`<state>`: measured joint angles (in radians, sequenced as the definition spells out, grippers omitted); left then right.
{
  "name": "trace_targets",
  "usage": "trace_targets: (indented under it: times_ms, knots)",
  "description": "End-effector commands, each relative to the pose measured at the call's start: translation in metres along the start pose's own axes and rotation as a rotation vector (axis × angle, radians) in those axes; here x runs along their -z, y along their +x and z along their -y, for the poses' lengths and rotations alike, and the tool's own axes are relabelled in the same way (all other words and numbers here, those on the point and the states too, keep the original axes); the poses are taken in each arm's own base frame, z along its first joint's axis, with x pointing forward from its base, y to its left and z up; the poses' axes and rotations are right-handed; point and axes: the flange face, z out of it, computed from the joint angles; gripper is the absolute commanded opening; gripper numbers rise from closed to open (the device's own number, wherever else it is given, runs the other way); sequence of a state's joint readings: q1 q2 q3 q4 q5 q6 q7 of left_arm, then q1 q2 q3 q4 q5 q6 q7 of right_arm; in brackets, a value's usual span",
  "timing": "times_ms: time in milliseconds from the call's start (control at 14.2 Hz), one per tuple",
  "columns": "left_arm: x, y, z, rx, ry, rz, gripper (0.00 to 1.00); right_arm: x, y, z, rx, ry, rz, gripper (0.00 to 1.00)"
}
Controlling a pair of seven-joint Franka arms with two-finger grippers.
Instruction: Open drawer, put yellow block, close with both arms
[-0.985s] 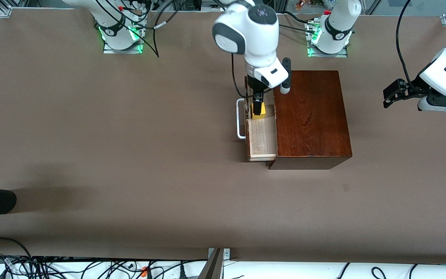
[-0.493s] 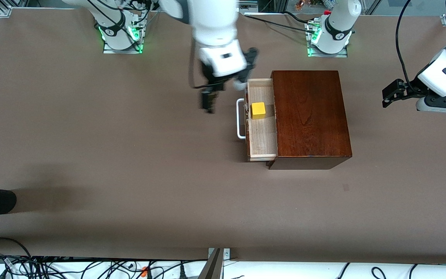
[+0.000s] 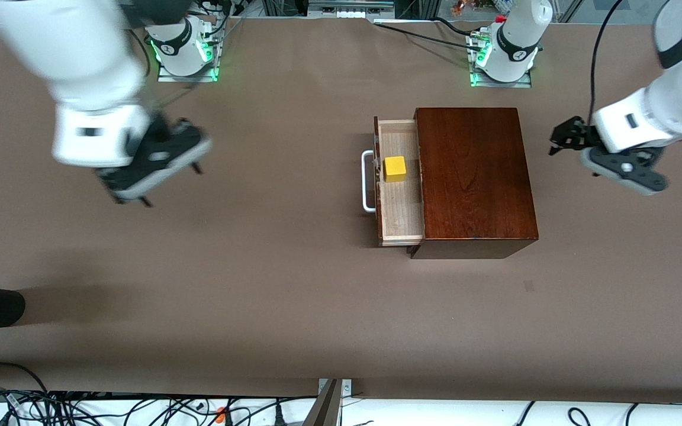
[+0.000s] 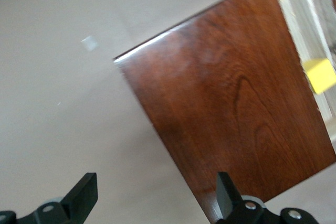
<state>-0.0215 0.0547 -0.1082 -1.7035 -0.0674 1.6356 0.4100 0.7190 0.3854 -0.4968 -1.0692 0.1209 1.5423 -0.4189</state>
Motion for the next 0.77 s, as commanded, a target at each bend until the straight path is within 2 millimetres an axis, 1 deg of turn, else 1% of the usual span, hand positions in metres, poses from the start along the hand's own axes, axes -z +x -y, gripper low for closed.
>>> trace_targets:
  times_ms: [0,70,141,211,281,352,422,493,563,704]
  knots:
    - [-0.016,0.032,-0.05,-0.223,-0.056,0.024,1.0,0.018,-0.057,-0.051,-0.135,0.122,-0.024,1.0]
    - [-0.032,0.047,-0.076,-0.343,-0.095,0.035,1.0,0.019,-0.082,-0.074,-0.178,0.148,-0.027,1.0]
    - [-0.049,0.06,-0.095,-0.437,-0.116,0.045,1.0,0.021,-0.104,-0.092,-0.216,0.167,-0.029,1.0]
    - [-0.06,0.071,-0.116,-0.521,-0.133,0.049,1.0,0.023,-0.127,-0.111,-0.253,0.178,-0.03,1.0]
    - [-0.067,0.085,-0.148,-0.618,-0.141,0.038,1.0,0.023,-0.142,-0.121,-0.272,0.186,-0.024,1.0]
    - [-0.074,0.097,-0.187,-0.699,-0.138,0.039,1.0,0.025,-0.155,-0.131,-0.288,0.178,-0.018,1.0]
    - [-0.083,0.11,-0.218,-0.764,-0.129,0.021,1.0,0.028,-0.168,-0.14,-0.308,0.164,-0.01,1.0]
    - [-0.091,0.118,-0.248,-0.844,-0.129,0.006,1.0,0.035,-0.175,-0.141,-0.363,0.165,-0.012,1.0]
    - [-0.1,0.128,-0.274,-0.92,-0.116,-0.027,1.0,0.039,-0.173,-0.13,-0.422,0.172,0.002,1.0]
    - [-0.129,0.144,-0.307,-1.068,-0.09,-0.077,1.0,0.044,-0.185,-0.119,-0.497,0.163,0.041,1.0]
